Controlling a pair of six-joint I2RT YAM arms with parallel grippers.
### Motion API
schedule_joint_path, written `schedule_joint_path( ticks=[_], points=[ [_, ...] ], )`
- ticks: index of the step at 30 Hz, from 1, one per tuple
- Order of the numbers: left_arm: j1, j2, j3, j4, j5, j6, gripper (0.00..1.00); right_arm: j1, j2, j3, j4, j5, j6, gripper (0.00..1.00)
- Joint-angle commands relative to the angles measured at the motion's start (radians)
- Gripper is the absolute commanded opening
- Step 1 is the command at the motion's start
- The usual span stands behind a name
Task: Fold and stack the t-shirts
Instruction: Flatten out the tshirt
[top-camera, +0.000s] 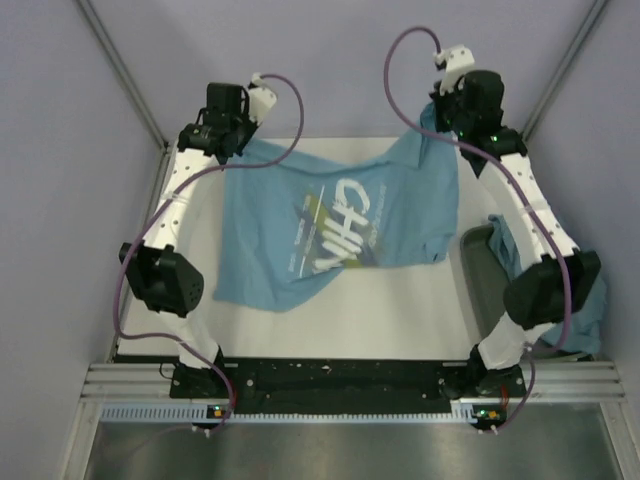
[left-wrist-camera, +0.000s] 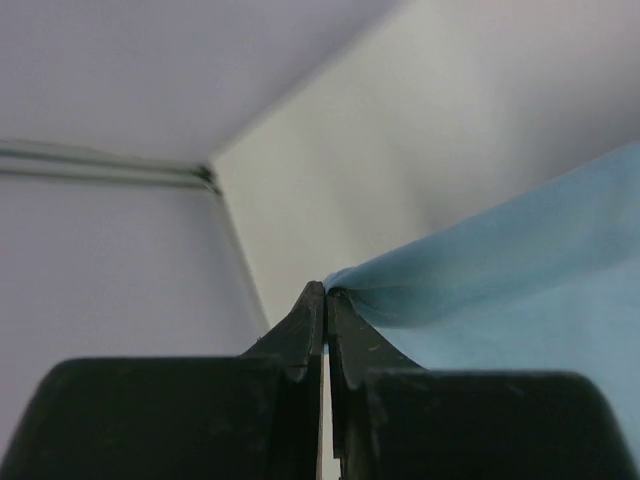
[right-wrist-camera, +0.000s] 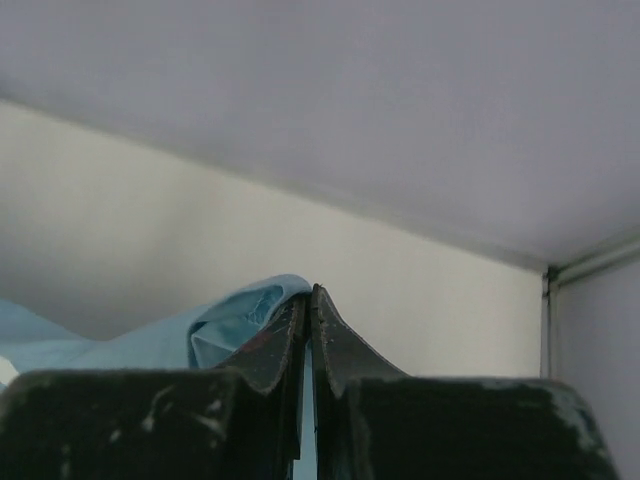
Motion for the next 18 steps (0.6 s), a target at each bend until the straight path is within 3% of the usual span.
schedule_joint_path(
  ticks=[1,3,6,9,12,18],
  points=[
    [0.061,0.077,0.365,0.398,-0.141,-0.041,0.00,-0.062,0.214,0.588,0.109,0.008,-0.010,0.00],
    [0.079,0.096,0.445,0.487,-0.104,-0.012,0.00,-0.087,0.283,0.811,0.072,0.017,-0.039,0.00],
    [0.077,0.090,0.453,0.581,-0.079,0.082,0.00,-0.115,0.300,0.945,0.105,-0.001,-0.123,0.00],
    [0.078,0.082,0.450,0.590,-0.070,0.146,0.00,-0.124,0.212,0.848,0.159,-0.026,-0.232,0.00],
    [0.078,0.043,0.417,0.546,-0.069,0.180,0.00,-0.124,0.126,0.750,0.104,-0.032,-0.288,0.00],
    [0.076,-0.181,0.064,0.419,0.014,0.252,0.00,-0.090,-0.213,0.296,-0.203,-0.264,-0.407,0.00]
  ],
)
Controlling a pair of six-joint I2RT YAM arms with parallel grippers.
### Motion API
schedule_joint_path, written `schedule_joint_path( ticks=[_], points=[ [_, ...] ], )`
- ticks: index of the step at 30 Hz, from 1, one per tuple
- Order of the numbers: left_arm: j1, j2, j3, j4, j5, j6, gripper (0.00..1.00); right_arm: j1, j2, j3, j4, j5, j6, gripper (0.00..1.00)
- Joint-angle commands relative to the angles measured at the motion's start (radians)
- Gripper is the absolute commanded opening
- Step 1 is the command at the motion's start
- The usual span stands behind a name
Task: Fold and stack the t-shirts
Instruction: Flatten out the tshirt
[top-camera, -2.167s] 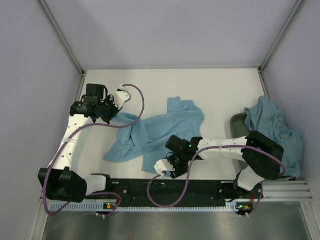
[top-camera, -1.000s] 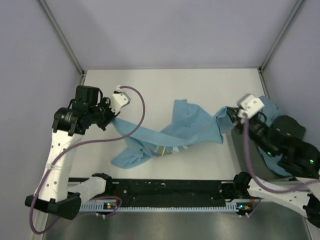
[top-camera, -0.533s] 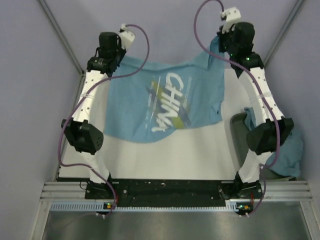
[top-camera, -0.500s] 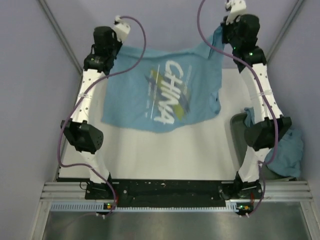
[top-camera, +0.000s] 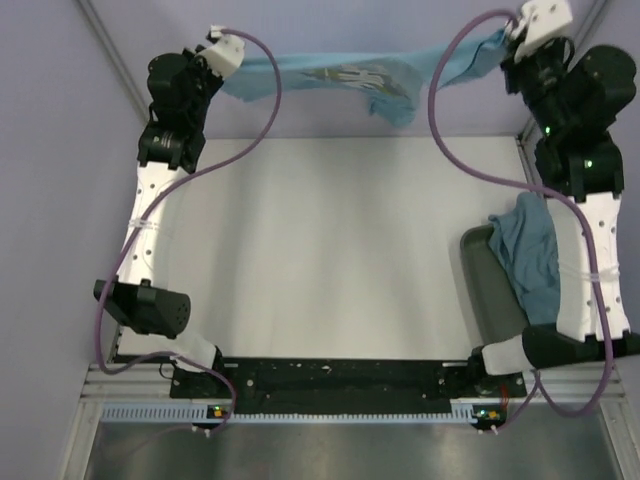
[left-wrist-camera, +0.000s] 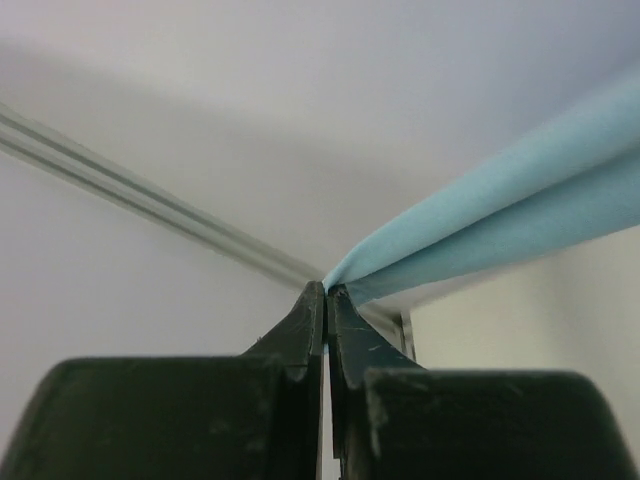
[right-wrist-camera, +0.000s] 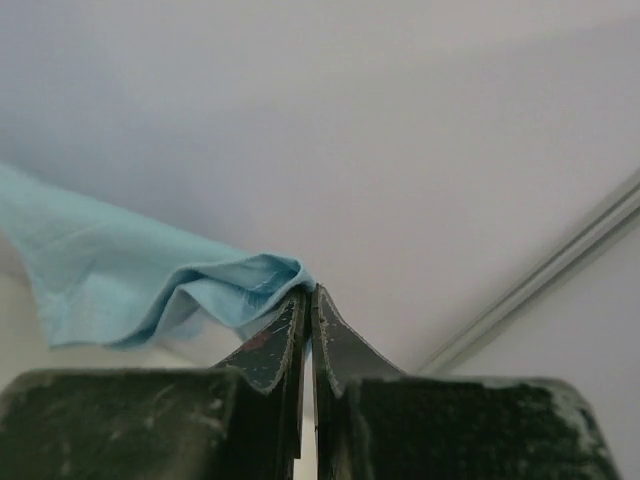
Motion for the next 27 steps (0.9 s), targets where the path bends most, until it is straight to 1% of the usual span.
schedule_joint_path(
  ticks=[1,4,6,7,9,11,12,14,15,16,17,19,22,25,27],
  points=[
    [0.011,-0.183,-0.244,-0.122,0.066,0.090,0.00,0.039,-0.243,-0.341,-0.270,-0.135,-0.156,0.00],
    [0.011,-0.290,-0.479,-0.248,0.138,0.129,0.00,0.108,-0.436,-0.611,-0.385,-0.121,-0.202,0.00],
    [0.011,-0.356,-0.652,-0.291,0.155,0.144,0.00,0.184,-0.551,-0.812,-0.431,-0.130,-0.184,0.00],
    [0.011,-0.389,-0.767,-0.306,0.158,0.153,0.00,0.235,-0.594,-0.889,-0.455,-0.137,-0.159,0.00],
    [0.011,-0.436,-0.901,-0.360,0.160,0.164,0.00,0.336,-0.657,-1.017,-0.514,-0.162,-0.107,0.00],
    [0.012,-0.465,-1.008,-0.432,0.152,0.159,0.00,0.434,-0.670,-1.097,-0.554,-0.159,-0.020,0.00],
    [0.014,-0.476,-1.051,-0.454,0.140,0.158,0.00,0.479,-0.662,-1.115,-0.574,-0.164,0.017,0.00],
    [0.014,-0.498,-1.134,-0.504,0.111,0.161,0.00,0.546,-0.627,-1.149,-0.612,-0.222,0.077,0.00],
    [0.014,-0.510,-1.170,-0.530,0.100,0.162,0.00,0.571,-0.604,-1.151,-0.624,-0.269,0.060,0.00],
    [0.015,-0.522,-1.200,-0.559,0.094,0.166,0.00,0.595,-0.583,-1.140,-0.634,-0.294,0.082,0.00],
    [0.015,-0.531,-1.219,-0.582,0.091,0.166,0.00,0.602,-0.570,-1.140,-0.635,-0.338,0.079,0.00],
    [0.015,-0.536,-1.240,-0.639,0.091,0.167,0.00,0.602,-0.549,-1.131,-0.649,-0.378,0.050,0.00],
    [0.017,-0.539,-1.260,-0.655,0.091,0.159,0.00,0.602,-0.521,-1.140,-0.643,-0.325,-0.019,0.00],
    [0.018,-0.530,-1.253,-0.575,0.085,0.127,0.00,0.588,-0.471,-1.168,-0.597,-0.190,-0.032,0.00],
    [0.021,-0.512,-1.230,-0.526,0.086,0.098,0.00,0.541,-0.428,-1.177,-0.546,-0.132,-0.015,0.00]
  ],
)
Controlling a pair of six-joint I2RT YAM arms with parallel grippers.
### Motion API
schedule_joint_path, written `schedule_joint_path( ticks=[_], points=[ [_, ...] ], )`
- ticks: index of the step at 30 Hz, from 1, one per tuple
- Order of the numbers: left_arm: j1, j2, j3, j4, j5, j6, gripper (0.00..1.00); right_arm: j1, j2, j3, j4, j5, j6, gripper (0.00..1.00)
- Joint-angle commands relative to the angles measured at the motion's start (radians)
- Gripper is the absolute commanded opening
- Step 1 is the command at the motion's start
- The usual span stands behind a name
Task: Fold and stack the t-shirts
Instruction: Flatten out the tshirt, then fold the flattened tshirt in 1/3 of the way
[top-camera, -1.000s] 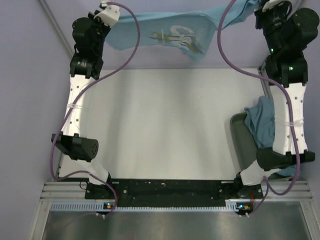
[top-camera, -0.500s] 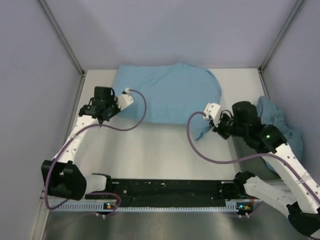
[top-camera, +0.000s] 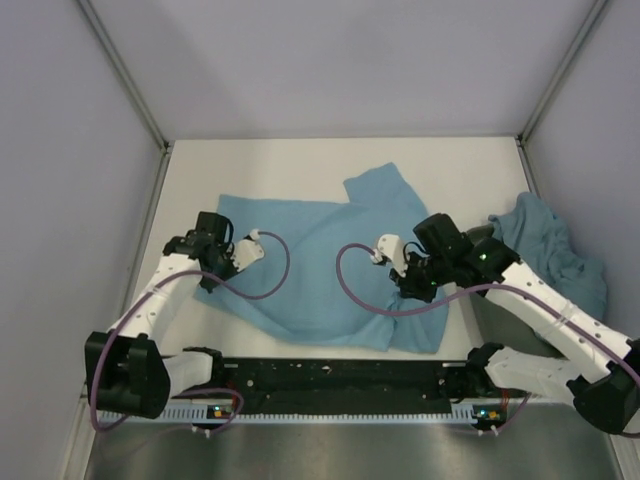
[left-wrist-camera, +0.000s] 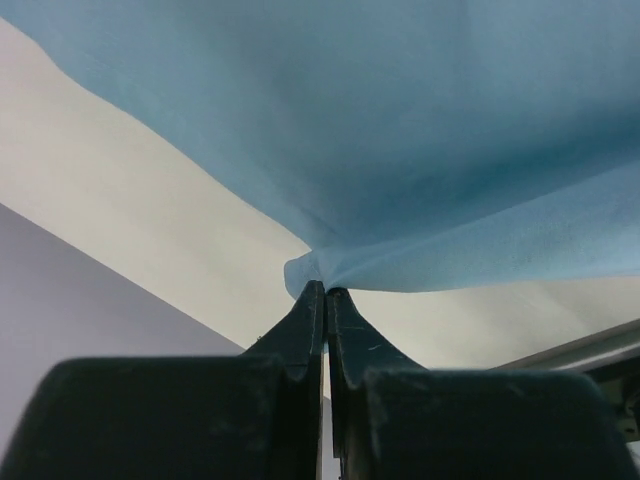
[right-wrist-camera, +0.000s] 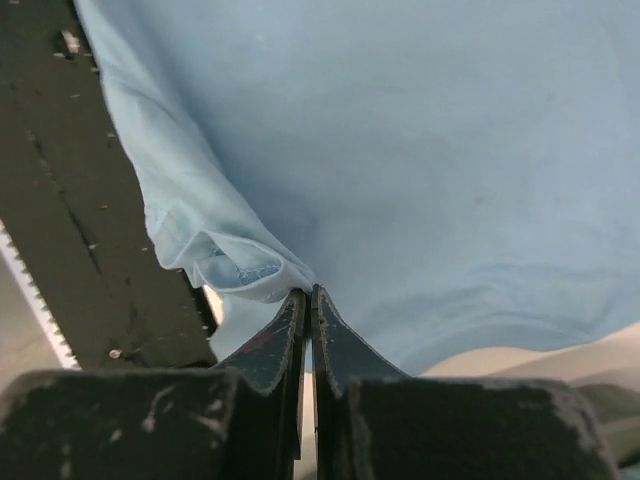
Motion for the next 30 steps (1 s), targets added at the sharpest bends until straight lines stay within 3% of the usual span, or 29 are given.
schedule_joint_path(
  ticks=[1,4,11,16,26,30],
  points=[
    [0.012,0.022,0.040,0.110,-0.004,-0.060,0.00,-0.085,0.078,-0.019,0.116,0.130,-0.003,0.00],
    [0.025,0.067,0.059,0.167,-0.010,-0.086,0.00,-0.194,0.104,-0.048,0.240,0.136,0.011,0.00],
    [0.051,0.190,0.065,0.220,-0.024,-0.152,0.00,-0.231,0.179,-0.120,0.500,0.195,-0.041,0.00],
    [0.071,0.239,0.068,0.233,-0.049,-0.195,0.00,-0.321,0.240,-0.097,0.512,0.195,-0.041,0.00],
    [0.091,0.269,0.068,0.245,-0.053,-0.239,0.01,-0.337,0.331,-0.079,0.517,0.213,-0.066,0.00],
    [0.118,0.271,0.085,0.285,-0.072,-0.276,0.14,-0.349,0.363,-0.062,0.518,0.216,-0.059,0.00]
  ],
)
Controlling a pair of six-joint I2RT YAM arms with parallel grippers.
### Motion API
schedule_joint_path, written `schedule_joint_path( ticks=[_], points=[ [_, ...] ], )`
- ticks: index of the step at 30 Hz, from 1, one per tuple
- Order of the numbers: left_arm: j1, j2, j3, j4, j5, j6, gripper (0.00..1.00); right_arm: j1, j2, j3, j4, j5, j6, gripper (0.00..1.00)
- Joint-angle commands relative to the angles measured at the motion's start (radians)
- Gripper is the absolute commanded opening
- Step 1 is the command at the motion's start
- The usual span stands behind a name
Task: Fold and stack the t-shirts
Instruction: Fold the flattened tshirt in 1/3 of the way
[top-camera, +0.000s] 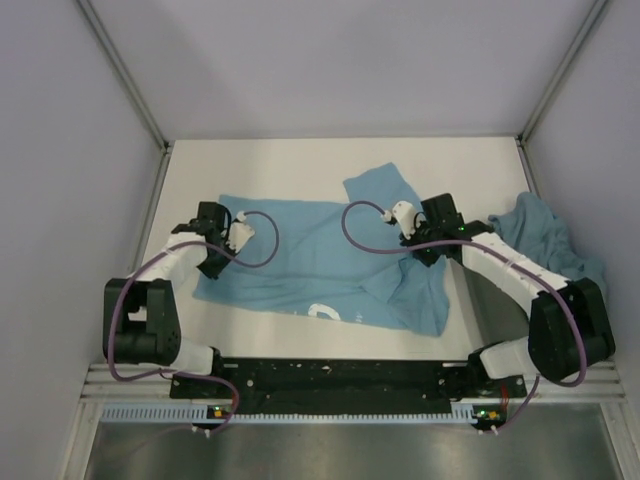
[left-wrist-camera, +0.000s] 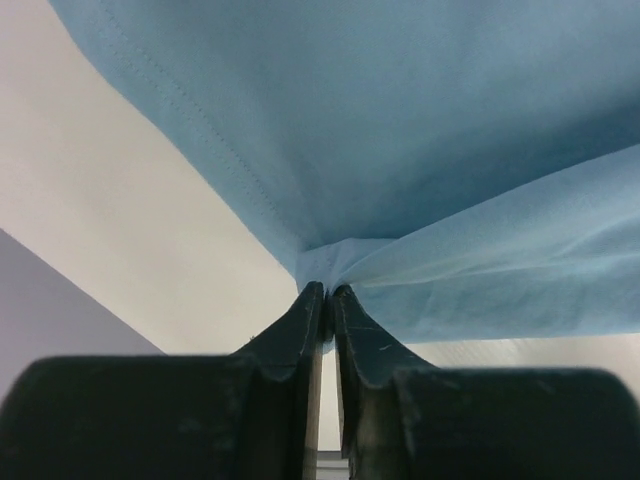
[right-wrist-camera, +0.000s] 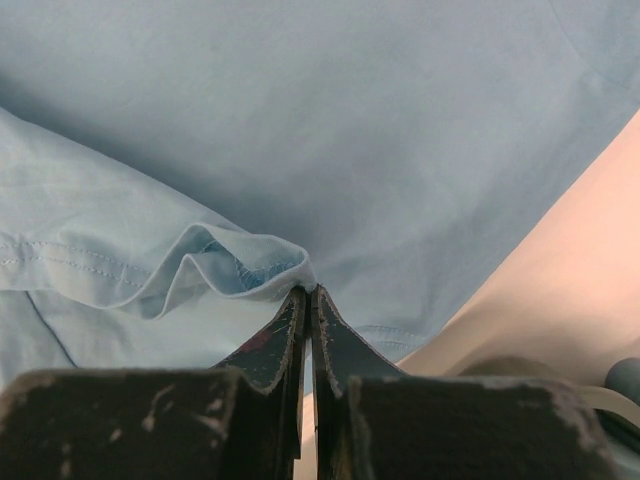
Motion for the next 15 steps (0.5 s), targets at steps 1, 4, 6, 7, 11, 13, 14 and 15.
schedule_joint_path(
  ticks=[1,4,6,7,11,13,14,15],
  points=[
    [0.041,0.000,0.058,0.074,-0.031,-0.060,0.22,-0.023,0.037,0.061,0.042,0.012,-0.008,0.00],
    [0.091,0.017,0.091,0.135,-0.014,-0.091,0.34,-0.023,0.074,0.077,0.050,0.012,-0.003,0.00],
    [0.114,0.051,0.137,0.158,-0.019,-0.115,0.39,-0.029,0.101,0.093,0.054,0.023,0.013,0.00],
    [0.121,0.071,0.172,0.157,-0.025,-0.128,0.40,-0.035,0.118,0.109,0.056,0.027,0.027,0.00],
    [0.087,0.033,0.246,0.054,0.126,-0.058,0.44,-0.051,0.173,0.162,0.051,0.049,0.104,0.00],
    [0.021,-0.044,0.188,-0.007,0.272,0.083,0.45,-0.052,0.196,0.173,0.050,0.064,0.125,0.00],
    [-0.020,-0.088,0.152,-0.029,0.309,0.145,0.45,-0.051,0.203,0.173,0.050,0.063,0.135,0.00],
    [-0.057,-0.139,0.104,-0.046,0.334,0.209,0.45,-0.052,0.204,0.172,0.050,0.054,0.141,0.00]
  ],
)
